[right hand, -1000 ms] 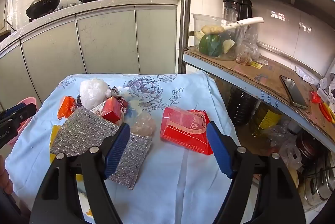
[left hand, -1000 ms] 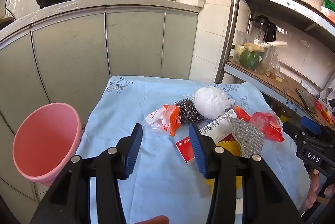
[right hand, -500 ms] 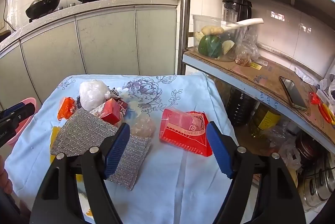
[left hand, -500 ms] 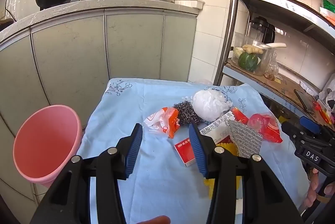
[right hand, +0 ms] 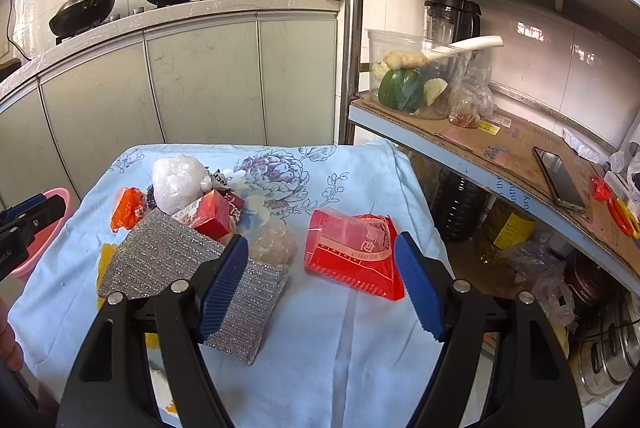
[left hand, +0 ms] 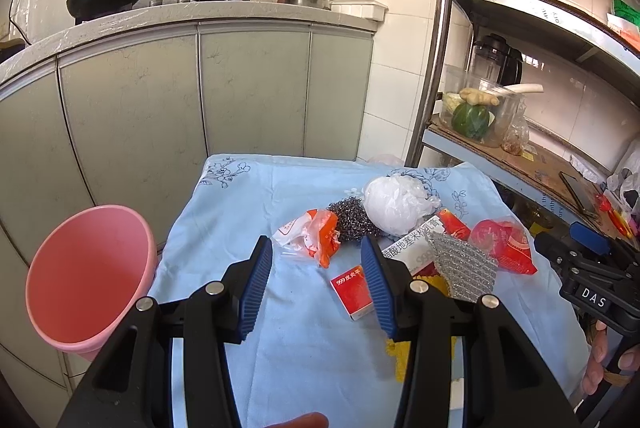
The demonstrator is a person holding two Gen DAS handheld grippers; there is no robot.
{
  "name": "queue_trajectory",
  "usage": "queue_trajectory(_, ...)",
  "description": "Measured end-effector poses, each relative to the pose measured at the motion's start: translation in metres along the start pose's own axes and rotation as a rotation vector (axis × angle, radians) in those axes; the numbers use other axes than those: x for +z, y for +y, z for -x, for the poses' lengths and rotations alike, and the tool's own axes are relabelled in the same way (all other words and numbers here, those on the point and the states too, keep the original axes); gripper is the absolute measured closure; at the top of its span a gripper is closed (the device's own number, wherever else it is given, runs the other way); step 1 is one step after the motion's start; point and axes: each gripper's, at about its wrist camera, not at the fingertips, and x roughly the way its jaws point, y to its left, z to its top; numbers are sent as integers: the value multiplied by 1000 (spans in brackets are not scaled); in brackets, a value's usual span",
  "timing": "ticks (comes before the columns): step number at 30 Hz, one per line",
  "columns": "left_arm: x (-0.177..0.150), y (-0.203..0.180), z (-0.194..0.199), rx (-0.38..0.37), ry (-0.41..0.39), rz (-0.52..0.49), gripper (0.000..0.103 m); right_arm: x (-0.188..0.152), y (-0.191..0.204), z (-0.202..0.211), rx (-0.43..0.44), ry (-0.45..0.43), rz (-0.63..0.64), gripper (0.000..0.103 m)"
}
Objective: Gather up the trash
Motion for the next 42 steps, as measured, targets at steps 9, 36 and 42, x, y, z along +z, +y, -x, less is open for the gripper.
queue_trajectory(9, 1, 0, 2, -9, -7, -1, 57, 2, 0, 2, 1, -2, -2, 27)
queue_trajectory(36, -3, -27, 18, -107, -39, -76, 57, 1, 24, 14, 52, -55, 39, 27)
queue_trajectory(42, -4, -31, 17, -121, -34, -91, 57, 0, 25, 14, 57, -51, 38, 27)
